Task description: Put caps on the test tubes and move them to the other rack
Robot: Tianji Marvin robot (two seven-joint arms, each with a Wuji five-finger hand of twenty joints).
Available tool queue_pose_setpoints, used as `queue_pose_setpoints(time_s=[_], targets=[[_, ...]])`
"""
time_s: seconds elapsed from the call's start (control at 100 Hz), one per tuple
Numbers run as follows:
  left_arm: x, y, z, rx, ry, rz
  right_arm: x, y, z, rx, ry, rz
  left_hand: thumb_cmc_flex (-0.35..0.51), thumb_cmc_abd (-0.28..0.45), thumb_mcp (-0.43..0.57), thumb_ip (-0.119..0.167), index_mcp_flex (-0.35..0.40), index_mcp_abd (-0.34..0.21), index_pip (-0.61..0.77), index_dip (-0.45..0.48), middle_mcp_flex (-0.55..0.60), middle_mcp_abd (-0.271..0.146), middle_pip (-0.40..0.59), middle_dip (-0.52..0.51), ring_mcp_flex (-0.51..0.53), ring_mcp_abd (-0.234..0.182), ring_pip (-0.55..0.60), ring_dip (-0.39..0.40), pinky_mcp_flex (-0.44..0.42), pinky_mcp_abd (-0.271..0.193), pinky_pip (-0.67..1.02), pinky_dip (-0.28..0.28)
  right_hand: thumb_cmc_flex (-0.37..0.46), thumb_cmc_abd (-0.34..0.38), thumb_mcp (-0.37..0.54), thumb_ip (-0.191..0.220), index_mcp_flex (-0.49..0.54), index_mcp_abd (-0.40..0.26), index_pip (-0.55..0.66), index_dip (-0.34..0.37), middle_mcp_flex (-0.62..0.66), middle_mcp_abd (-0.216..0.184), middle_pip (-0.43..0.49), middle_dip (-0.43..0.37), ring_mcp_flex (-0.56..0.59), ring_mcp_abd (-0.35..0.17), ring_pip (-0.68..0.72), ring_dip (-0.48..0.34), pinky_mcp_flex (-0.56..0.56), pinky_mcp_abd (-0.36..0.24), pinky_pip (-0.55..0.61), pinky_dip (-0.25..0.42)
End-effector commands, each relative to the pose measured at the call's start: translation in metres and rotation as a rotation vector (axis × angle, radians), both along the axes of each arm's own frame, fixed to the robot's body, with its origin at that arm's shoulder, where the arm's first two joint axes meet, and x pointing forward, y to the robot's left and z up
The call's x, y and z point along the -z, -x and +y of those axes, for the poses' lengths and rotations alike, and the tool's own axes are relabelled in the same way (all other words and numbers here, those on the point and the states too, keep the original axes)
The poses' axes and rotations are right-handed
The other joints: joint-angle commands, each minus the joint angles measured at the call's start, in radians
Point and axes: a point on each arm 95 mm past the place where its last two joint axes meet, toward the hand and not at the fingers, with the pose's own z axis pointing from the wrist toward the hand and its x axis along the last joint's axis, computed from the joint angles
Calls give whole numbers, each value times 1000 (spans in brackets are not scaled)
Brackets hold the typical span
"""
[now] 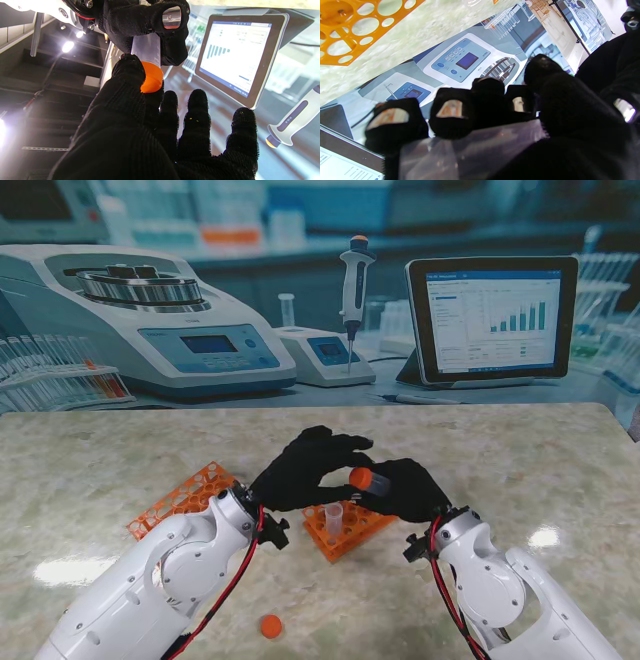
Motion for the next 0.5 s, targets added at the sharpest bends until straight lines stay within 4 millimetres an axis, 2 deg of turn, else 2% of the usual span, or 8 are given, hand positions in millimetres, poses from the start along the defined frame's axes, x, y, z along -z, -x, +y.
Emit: queue_pose_setpoints(time_s=[0.0, 0.19, 0.49], targets=[[6, 2, -2, 11, -19, 11, -3, 2, 5, -9, -11, -5, 145, 54, 256, 81, 90, -304, 115, 17, 1, -22, -23, -25, -18, -25, -19, -10, -5, 3, 7, -33, 28, 40, 8, 11, 23, -45, 36, 29, 26, 19, 30, 3, 25, -64, 61, 21, 21, -31, 74, 6], [7, 4, -4, 24, -28, 15, -3, 2, 5, -10, -11, -6, 134, 51, 260, 78, 27, -363, 99, 13, -16, -32, -28, -32, -34, -25, -25, -15, -11, -1, 6, -34, 29, 40, 8, 11, 23, -45, 36, 29, 27, 18, 30, 3, 25, -63, 62, 21, 21, -31, 74, 6], [8, 6, -4, 45, -47, 15, -4, 2, 5, -10, -12, -6, 140, 37, 275, 74, -43, -416, 91, 13, -36, -41, -32, -42, -55, -10, -37, -25, -16, -2, -1, -36, 29, 41, 6, 11, 23, -45, 36, 29, 26, 19, 30, 3, 25, -63, 62, 22, 21, -32, 74, 6]])
